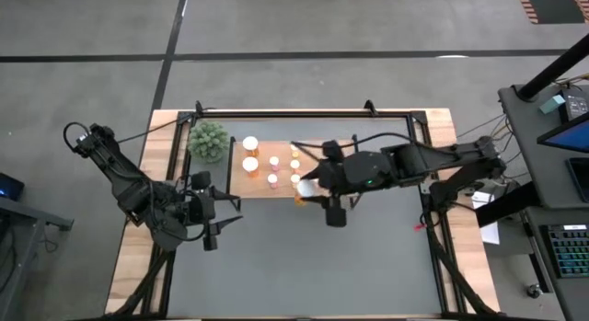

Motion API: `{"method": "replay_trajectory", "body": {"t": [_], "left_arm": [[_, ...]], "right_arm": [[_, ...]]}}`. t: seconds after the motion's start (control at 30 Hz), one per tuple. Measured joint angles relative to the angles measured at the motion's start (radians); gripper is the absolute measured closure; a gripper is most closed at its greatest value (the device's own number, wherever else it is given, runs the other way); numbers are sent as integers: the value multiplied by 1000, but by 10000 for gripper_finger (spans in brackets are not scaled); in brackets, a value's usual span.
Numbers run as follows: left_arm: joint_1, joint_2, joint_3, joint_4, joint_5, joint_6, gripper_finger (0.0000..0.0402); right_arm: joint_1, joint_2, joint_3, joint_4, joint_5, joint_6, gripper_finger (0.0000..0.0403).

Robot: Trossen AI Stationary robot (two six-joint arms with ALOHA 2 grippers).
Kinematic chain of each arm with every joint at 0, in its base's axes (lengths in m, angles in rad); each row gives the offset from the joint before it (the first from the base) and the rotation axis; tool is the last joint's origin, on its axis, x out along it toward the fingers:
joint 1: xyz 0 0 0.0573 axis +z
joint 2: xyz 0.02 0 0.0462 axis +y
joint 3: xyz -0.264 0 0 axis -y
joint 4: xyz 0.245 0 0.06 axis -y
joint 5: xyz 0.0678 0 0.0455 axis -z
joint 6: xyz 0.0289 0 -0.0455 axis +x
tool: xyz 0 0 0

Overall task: Pick and place medicine bottles onto shelf by color
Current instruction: Move the orange pill bottle to align with the other orange pill bottles on the shelf

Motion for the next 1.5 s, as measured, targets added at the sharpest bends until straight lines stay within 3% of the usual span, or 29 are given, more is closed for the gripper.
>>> {"method": "replay_trajectory", "body": {"t": [0.2,0.5,1.2,1.5], "left_arm": [[-57,4,-5,0,-7,-28,192],[-156,2,-33,3,-126,-55,192],[-161,-101,-35,16,-162,-54,192],[-161,-117,-41,27,-170,-46,192]], "right_arm": [[18,125,128,1,0,-31,197],[20,293,302,-6,-3,-77,197],[6,586,539,17,-1,-140,197],[-45,672,572,34,1,-127,197]]}}
